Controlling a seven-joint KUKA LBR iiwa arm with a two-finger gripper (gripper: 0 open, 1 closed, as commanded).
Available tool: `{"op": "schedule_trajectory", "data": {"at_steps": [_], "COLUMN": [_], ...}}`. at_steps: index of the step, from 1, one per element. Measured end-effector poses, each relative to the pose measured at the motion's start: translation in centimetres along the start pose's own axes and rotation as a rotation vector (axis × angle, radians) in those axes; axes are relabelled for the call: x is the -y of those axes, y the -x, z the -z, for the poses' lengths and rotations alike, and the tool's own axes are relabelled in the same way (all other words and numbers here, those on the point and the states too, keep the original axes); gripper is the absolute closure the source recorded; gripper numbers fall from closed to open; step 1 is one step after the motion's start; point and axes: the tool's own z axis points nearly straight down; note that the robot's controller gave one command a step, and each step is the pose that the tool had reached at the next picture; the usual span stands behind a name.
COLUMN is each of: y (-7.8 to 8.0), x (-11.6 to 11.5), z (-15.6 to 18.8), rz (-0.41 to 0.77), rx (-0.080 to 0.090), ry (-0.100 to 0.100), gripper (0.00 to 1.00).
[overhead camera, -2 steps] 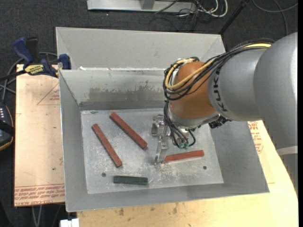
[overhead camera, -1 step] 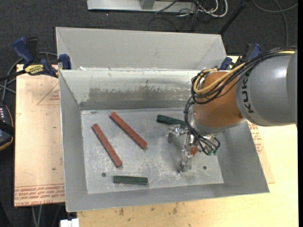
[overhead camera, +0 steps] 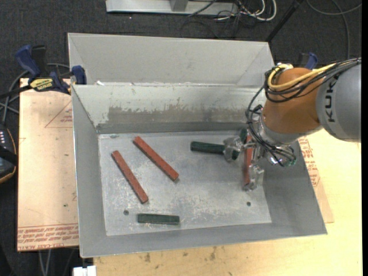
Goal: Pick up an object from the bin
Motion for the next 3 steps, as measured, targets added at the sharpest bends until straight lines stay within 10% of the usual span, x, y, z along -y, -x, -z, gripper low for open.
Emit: {"op": "schedule_trajectory", "data": {"at_steps": [1, 2, 3], "y": [5.2, 3.7, 4.1], "x": [1.9, 3.6, 1.3], "z": [-1.4, -1.9, -1.8], "rz": [-0.247, 0.375, 0.503], "rx": [-0.041, -0.048, -0.052], "ry": [0.027, 0.059, 0.044], "gripper": [0.00, 0.00, 0.00]}}
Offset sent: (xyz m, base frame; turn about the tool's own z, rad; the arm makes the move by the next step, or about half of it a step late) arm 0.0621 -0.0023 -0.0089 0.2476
